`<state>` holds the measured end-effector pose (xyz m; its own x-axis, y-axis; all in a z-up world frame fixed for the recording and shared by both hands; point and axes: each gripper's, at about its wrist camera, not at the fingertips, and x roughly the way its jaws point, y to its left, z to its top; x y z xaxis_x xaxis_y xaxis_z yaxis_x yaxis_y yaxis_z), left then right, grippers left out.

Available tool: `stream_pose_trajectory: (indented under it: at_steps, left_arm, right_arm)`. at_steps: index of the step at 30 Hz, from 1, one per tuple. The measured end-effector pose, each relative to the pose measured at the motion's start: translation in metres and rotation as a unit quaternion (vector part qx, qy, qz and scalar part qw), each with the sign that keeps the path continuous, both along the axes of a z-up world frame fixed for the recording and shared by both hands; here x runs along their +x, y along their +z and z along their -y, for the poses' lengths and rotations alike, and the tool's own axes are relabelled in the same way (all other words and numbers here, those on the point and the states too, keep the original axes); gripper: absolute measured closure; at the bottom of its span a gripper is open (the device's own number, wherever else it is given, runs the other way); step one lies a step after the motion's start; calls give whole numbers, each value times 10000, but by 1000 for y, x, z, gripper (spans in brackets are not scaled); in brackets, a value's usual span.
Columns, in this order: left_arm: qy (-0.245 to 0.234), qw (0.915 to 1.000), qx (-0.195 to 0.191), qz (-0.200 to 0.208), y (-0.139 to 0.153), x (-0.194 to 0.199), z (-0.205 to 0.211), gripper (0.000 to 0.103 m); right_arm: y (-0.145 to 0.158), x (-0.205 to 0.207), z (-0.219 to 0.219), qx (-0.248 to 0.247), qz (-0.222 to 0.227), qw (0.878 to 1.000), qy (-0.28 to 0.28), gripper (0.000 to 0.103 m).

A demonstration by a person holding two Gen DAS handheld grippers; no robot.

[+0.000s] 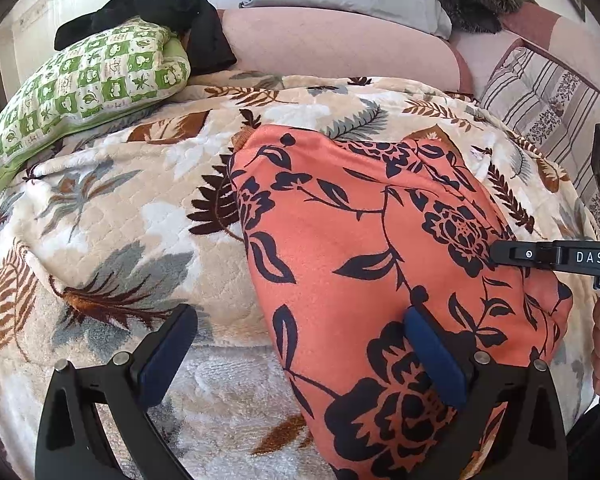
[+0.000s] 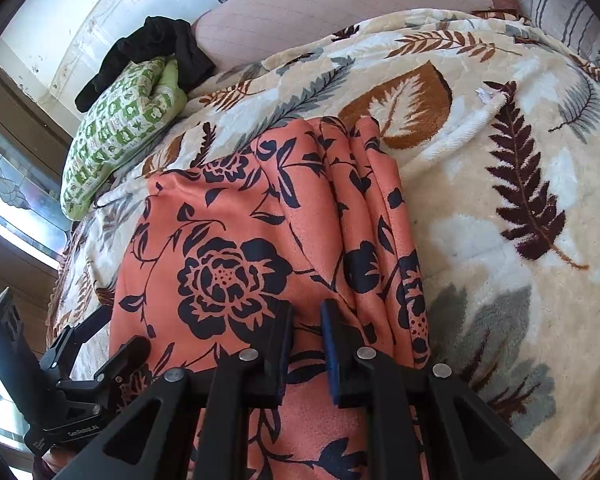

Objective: Fold small clothes

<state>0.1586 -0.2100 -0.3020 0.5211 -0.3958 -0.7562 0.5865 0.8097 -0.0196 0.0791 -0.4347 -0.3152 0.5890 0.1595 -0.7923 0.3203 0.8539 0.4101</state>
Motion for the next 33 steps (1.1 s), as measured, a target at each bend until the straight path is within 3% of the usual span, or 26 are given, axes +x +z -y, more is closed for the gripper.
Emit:
stream_pose_trajectory:
  at_steps: [21,33]
  left_arm:
    - [21,9987,279,429,13,-21,-8,0]
    - [235,9992,-49,331,22,-2,-4,0]
  right_arm:
    - [1,-3,-2,-109,100,9999,-45,84]
    - [1,1,0,-110,96,9999,33,83]
